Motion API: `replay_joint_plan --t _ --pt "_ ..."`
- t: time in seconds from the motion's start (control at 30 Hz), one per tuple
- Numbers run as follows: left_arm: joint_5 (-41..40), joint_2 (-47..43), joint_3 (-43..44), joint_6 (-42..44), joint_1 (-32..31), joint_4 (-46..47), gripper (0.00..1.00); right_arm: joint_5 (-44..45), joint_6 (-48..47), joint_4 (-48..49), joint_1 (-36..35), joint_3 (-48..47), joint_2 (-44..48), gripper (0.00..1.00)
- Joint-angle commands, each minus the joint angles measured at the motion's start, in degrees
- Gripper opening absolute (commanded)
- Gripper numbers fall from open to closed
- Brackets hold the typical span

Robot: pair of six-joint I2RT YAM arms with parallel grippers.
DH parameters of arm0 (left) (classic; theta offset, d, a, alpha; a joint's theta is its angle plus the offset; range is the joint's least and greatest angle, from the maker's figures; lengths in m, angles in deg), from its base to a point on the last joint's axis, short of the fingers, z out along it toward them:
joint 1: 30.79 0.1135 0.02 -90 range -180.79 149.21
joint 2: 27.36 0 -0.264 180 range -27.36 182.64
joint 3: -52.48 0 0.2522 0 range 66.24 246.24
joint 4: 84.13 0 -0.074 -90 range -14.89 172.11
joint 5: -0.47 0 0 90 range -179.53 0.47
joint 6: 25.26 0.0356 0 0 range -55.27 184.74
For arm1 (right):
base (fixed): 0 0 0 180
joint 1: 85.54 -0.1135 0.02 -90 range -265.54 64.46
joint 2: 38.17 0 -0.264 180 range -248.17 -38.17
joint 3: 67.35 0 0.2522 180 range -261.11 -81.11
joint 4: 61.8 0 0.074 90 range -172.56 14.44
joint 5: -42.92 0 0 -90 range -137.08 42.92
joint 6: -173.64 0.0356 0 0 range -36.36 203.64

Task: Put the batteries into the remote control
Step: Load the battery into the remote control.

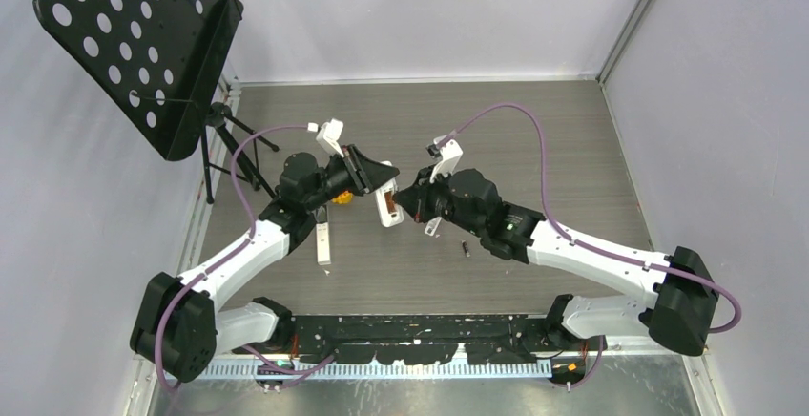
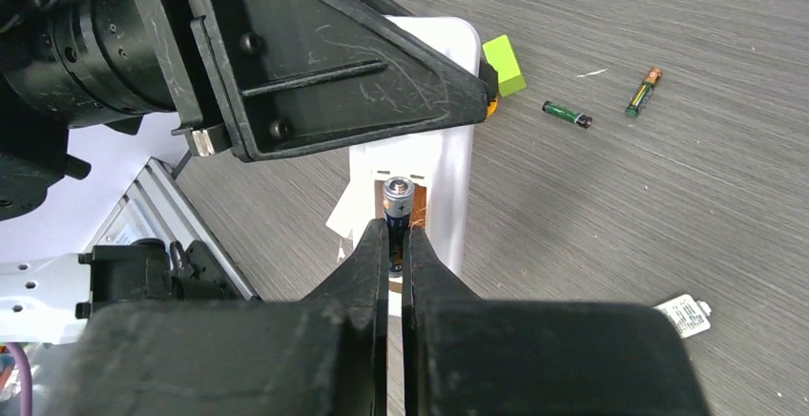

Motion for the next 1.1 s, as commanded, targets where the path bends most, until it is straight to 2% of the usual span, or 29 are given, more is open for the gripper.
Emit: replay_joint_plan --t 0.0,0.33,0.67,0.9,1.07 --pt "-0.4 -1.9 0.5 -1.7 0.2 1.9 0.0 5.5 -3.1 4.1 -2.3 -2.7 -1.0 0.0" --pt "-1.7 -1.8 4.2 -7.2 0.2 -8.4 0.0 8.0 -10.6 9.5 -4.0 0.0 -2.3 0.0" --pt "-2.2 -2.4 6.8 -9.1 0.2 -13.4 0.0 4.8 -11.9 7.3 -4.0 0.7 -3.5 0.01" --pt "-2.8 -2.9 7.1 -9.5 0.2 -15.3 0.0 2.9 -11.8 5.4 -4.0 1.8 -4.3 0.07" --pt "-2.9 -2.8 7.4 -9.3 0.2 -15.5 0.0 4.0 -11.4 4.6 -4.0 2.0 -3.2 0.17"
